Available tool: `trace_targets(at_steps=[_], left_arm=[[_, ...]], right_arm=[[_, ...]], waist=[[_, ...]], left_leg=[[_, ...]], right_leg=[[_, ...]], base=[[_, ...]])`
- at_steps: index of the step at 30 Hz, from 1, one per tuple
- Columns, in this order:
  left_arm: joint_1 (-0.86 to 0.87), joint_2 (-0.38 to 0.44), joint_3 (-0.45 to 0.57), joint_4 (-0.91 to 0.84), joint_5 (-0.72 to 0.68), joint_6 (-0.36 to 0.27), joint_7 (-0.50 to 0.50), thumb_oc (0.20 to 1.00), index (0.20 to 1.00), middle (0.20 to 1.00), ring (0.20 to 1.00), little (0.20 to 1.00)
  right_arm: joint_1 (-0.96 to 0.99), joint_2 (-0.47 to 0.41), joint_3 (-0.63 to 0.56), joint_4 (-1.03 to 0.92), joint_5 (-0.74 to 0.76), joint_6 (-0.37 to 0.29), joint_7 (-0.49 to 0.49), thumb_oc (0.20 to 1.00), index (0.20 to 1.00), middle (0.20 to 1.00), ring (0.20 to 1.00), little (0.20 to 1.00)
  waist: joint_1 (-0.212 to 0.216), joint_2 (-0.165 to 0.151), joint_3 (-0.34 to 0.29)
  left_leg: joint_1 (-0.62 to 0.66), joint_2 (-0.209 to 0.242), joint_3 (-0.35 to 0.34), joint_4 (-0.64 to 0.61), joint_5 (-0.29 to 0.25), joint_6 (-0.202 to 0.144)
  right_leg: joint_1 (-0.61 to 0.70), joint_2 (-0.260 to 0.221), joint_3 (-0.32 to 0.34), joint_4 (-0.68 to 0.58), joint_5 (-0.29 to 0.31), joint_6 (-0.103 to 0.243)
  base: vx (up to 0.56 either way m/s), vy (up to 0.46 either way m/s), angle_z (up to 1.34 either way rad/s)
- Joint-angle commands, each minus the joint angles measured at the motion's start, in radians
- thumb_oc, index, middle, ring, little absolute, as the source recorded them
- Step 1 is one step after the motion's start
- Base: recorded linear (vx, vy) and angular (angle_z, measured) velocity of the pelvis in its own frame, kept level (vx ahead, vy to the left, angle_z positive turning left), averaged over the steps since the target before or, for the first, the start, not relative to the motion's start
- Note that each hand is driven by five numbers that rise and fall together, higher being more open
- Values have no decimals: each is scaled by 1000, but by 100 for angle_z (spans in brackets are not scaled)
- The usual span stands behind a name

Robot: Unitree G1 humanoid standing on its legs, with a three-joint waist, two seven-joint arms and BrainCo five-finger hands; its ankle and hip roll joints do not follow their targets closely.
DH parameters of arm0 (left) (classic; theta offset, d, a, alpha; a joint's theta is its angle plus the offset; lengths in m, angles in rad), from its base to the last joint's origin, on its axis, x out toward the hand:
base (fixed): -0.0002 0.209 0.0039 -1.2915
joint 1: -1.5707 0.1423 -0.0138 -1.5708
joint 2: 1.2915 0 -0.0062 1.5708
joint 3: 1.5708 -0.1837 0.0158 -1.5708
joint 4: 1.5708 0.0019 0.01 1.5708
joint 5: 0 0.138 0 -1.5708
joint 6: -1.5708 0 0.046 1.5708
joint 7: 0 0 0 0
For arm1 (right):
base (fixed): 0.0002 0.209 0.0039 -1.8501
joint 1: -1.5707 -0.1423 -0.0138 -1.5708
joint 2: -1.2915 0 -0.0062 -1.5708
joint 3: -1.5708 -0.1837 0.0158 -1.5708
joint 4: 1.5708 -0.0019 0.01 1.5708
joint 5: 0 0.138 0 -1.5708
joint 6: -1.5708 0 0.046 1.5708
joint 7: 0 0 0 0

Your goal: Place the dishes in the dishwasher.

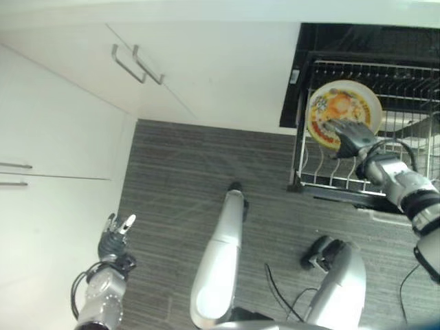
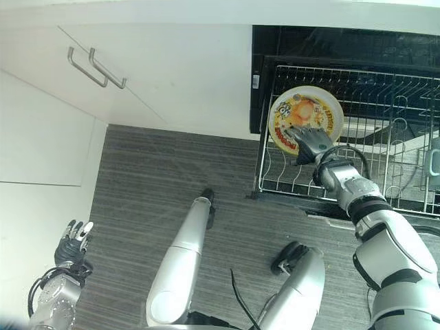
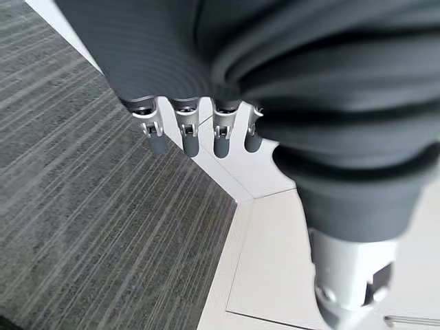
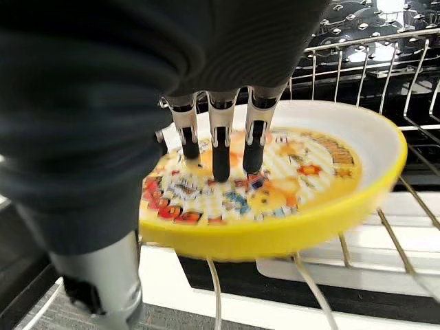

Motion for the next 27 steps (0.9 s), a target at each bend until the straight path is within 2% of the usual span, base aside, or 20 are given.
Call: trace_targets(at_steps=[1, 6, 10, 17, 23, 27], left_arm=[[16, 56, 60, 8, 44, -26, 10, 1000, 1000, 1000, 1000, 1000], [31, 67, 71, -3, 52, -20, 6, 1000, 1000, 1000, 1000, 1000], [54, 67, 85, -33, 71, -5, 13, 1000, 1000, 1000, 1000, 1000], [121, 58, 139, -118, 115, 46, 27, 1000, 1000, 1000, 1000, 1000], [164, 38, 169, -168, 144, 71, 54, 1000, 1000, 1000, 1000, 1000], [176, 30, 189, -189, 155, 93, 78, 1000, 1000, 1000, 1000, 1000]], right_arm=[[74, 38, -15, 43, 2, 2, -1, 1000, 1000, 1000, 1000, 1000], [92, 30, -27, 19, 54, -12, 37, 1000, 1000, 1000, 1000, 1000], [130, 23, -82, -43, 243, 21, 144, 1000, 1000, 1000, 1000, 1000], [235, -13, -255, -330, 543, 172, 328, 1000, 1000, 1000, 1000, 1000], [341, -28, -416, -569, 611, 261, 395, 1000, 1000, 1000, 1000, 1000], [406, -35, -510, -703, 664, 293, 421, 1000, 1000, 1000, 1000, 1000]], waist=[[35, 23, 30], [38, 9, 30], [37, -6, 30], [19, -42, 30], [-3, -74, 30], [-21, -98, 30]], left_leg=[[9, -47, 18, 83, -48, 95], [20, -42, 15, 76, -44, 95], [35, -37, 13, 68, -42, 95], [80, -18, 16, 52, -44, 90], [146, 9, 26, -6, -32, 91], [197, 28, 36, -60, -16, 88]], right_leg=[[-58, 48, -3, 18, 97, -51], [-38, 55, -18, 4, 102, -51], [-12, 59, -29, -13, 108, -55], [44, 69, -41, -44, 115, -61], [115, 80, -50, -101, 130, -58], [172, 93, -56, -156, 144, -53]], base=[[26, -59, 4], [27, -28, 3], [44, -19, 4], [61, -9, 2], [56, 11, -8], [47, 15, -12]])
